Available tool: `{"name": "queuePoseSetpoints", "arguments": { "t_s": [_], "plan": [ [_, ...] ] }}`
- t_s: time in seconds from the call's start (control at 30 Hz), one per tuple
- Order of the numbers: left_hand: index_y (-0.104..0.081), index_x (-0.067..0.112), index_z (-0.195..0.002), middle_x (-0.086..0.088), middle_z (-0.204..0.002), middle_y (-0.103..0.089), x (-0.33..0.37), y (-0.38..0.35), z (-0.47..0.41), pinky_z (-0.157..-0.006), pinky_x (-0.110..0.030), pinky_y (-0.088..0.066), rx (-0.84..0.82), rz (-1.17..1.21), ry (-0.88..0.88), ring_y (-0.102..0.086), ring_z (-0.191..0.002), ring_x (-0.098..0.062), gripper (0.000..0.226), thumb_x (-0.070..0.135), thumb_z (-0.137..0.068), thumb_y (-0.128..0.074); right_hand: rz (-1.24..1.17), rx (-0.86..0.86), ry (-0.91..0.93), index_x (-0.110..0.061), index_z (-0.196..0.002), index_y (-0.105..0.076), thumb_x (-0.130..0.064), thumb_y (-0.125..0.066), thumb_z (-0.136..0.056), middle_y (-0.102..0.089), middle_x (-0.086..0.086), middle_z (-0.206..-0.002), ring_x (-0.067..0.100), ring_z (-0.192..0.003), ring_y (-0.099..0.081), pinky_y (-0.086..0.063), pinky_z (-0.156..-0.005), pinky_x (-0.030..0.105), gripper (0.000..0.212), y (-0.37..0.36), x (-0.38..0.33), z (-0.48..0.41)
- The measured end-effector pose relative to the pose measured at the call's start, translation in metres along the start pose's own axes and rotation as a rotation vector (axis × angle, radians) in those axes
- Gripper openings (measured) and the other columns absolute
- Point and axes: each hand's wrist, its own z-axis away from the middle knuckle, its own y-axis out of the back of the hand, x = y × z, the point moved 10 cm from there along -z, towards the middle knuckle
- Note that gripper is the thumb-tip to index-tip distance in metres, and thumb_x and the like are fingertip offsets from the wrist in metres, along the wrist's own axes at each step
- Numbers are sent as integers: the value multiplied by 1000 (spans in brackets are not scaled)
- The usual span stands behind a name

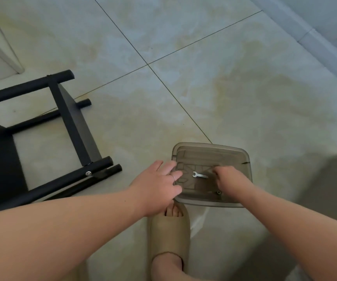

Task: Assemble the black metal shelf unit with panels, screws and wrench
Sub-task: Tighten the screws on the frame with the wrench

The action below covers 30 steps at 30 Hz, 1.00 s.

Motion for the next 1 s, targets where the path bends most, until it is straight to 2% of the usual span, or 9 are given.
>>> {"name": "queuePoseSetpoints", "arguments": {
  "t_s": [0.07, 0.1, 0.27, 0.43, 0.6, 0.73, 0.83, 0.97, 1.0],
  "plan": [
    [-67, 22, -86, -15, -128, -64, -3, 0, 0, -106, -52, -38, 33, -56, -1, -46, -131, -40, 9, 30, -83, -71, 39, -15, -22, -15, -121, -62, -4, -51, -91, -65, 13, -119, 33, -104, -65, -55, -84, 38, 34, -2, 1, -8],
    [-66, 22, -81, -13, -120, -67, -3, 2, 0, -103, -53, -40, 63, -68, -1, -50, -127, -40, 11, 30, -80, -74, 67, -28, -28, -13, -119, -63, -2, -52, -90, -65, 13, -118, 34, -104, -65, -55, -83, 38, 32, -3, 0, -10],
    [-64, 20, -87, -13, -121, -61, -4, 5, -1, -108, -55, -22, 185, -61, 37, -38, -131, -40, 4, 23, -89, -63, 294, -59, 2, -12, -118, -62, -1, -50, -96, -63, 11, -117, 32, -106, -64, -47, -75, 36, 27, -10, -8, -12],
    [-66, 22, -80, -11, -115, -65, -5, 5, 1, -104, -54, -23, 185, -91, 29, -44, -125, -39, 2, 23, -82, -68, 480, -77, 68, -15, -120, -62, -5, -43, -100, -66, 6, -117, 28, -104, -66, -46, -71, 33, 30, -23, -20, -8],
    [-67, 21, -90, -15, -127, -60, -2, 3, 1, -110, -58, -26, 179, -85, 29, -38, -132, -41, 5, 20, -88, -63, 521, -84, 90, -15, -120, -62, -1, -43, -99, -67, 5, -114, 27, -100, -68, -46, -67, 33, 32, -31, -22, -10],
    [-67, 22, -89, -14, -126, -61, 0, -2, 2, -109, -58, -26, 126, -128, 18, -39, -131, -40, 5, 19, -85, -65, 495, -85, 94, -15, -121, -61, -1, -42, -99, -66, 6, -118, 29, -105, -67, -45, -70, 32, 33, -34, -21, -12],
    [-66, 20, -99, -15, -137, -54, 1, -3, -1, -111, -57, -23, 113, -115, 6, -30, -139, -40, 11, 18, -91, -58, 404, -98, 97, -15, -122, -60, -8, -48, -99, -64, 8, -119, 29, -107, -65, -46, -73, 34, 27, -33, -19, -10],
    [-55, 20, -126, -14, -158, -31, -13, 11, 3, -109, -46, -28, 29, 23, 37, -25, -145, -32, 29, 24, -97, -52, 101, -74, 46, -13, -93, -65, -17, -59, -91, -66, 9, -95, 30, -85, -66, -49, -67, 31, 7, -5, -24, 3],
    [-51, 21, -131, -12, -159, -29, -19, 21, 8, -109, -44, -29, 18, 74, 63, -27, -144, -30, 34, 30, -99, -52, 35, -41, 44, -10, -89, -67, -18, -59, -90, -68, 9, -91, 30, -83, -66, -52, -68, 32, 11, 9, -29, 7]
  ]
}}
